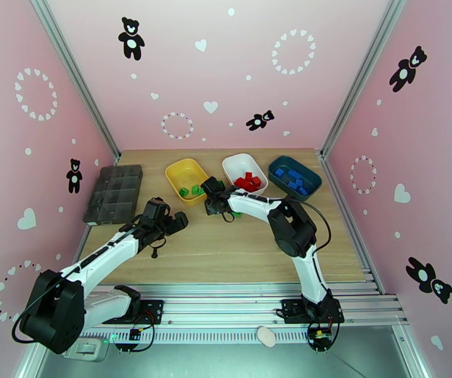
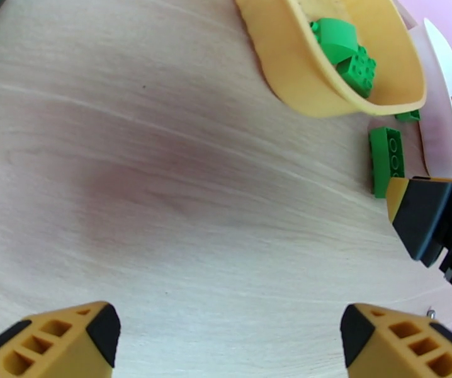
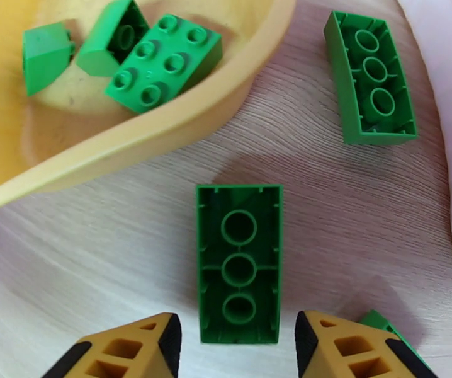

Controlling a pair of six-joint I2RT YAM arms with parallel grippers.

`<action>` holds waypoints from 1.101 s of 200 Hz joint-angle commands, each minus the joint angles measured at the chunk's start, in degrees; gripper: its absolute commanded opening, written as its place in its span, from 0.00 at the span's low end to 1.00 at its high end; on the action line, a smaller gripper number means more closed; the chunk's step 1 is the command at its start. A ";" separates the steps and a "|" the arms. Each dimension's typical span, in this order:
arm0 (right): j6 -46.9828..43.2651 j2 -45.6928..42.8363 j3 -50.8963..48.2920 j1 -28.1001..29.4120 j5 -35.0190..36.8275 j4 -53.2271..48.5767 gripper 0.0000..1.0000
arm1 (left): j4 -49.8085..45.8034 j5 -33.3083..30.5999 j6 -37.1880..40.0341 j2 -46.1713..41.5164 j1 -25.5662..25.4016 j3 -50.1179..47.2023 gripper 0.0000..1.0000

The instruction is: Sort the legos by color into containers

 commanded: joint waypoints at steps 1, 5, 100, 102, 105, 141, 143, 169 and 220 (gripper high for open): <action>0.00 2.10 1.90 -0.40 -1.03 -0.38 0.52 | 2.00 1.45 -0.62 0.20 0.44 -0.09 0.98; -0.05 2.25 2.04 -0.39 -1.12 -0.33 0.52 | 2.04 1.51 -0.65 0.41 0.49 0.02 0.98; -0.01 3.88 3.22 -1.22 -1.60 -0.47 0.42 | 3.83 2.93 -1.41 1.92 0.41 -0.47 0.98; -0.05 3.79 3.20 -1.20 -1.60 -0.54 0.42 | 3.84 2.94 -1.44 1.96 0.36 -0.51 0.98; -0.02 3.79 3.21 -1.24 -1.60 -0.55 0.40 | 3.86 2.97 -1.45 2.04 0.47 -0.40 0.98; 0.70 0.19 0.33 -1.14 -1.60 0.42 0.33 | 4.86 4.74 -2.12 2.23 0.45 -0.19 0.98; 0.75 -0.21 -0.09 -1.09 -1.60 0.61 0.33 | 4.89 4.88 -2.19 2.22 0.42 -0.13 0.98; 1.36 -5.00 -4.51 -0.59 -0.91 1.93 0.32 | 6.19 7.05 -3.10 2.29 0.42 -0.12 0.98; 2.05 -14.21 -11.41 0.51 1.16 2.33 0.31 | 9.37 11.00 -4.47 2.66 0.46 1.10 0.98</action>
